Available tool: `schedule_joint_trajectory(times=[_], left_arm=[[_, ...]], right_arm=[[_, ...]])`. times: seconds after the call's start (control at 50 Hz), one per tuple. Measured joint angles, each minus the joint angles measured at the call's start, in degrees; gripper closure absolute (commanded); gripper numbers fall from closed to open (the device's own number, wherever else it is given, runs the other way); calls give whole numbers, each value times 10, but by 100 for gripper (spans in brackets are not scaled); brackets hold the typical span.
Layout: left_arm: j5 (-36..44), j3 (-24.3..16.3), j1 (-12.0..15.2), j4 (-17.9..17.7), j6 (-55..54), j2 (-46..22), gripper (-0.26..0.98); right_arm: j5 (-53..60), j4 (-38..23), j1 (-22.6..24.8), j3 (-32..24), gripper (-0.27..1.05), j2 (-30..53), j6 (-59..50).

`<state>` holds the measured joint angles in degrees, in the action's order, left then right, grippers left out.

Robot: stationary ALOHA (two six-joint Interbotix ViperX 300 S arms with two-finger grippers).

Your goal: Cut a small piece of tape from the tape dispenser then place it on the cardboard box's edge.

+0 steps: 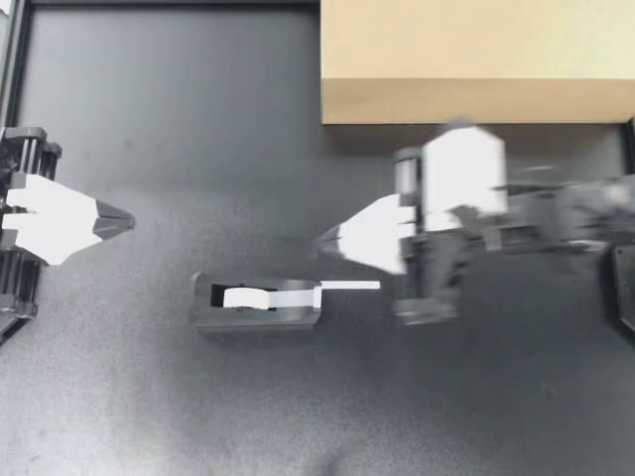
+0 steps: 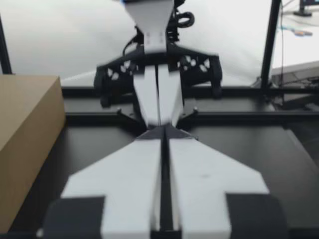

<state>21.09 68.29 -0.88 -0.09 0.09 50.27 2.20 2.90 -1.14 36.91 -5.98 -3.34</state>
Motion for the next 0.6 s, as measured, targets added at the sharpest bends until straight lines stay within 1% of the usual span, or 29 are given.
schedule_joint_trajectory(times=[0.18,0.32,0.46,0.6], left_arm=[[0,8,0,0,-1,0,85],[0,14,1,0,-2,0,85],[0,18,0,0,-2,1,85],[0,19,0,0,-2,0,85]], right_arm=[[-167,2,0,-91,90,70,0],[-253,9,0,-137,90,111,4],[-332,36,-1,-182,90,142,22],[-412,94,-18,-221,90,171,76]])
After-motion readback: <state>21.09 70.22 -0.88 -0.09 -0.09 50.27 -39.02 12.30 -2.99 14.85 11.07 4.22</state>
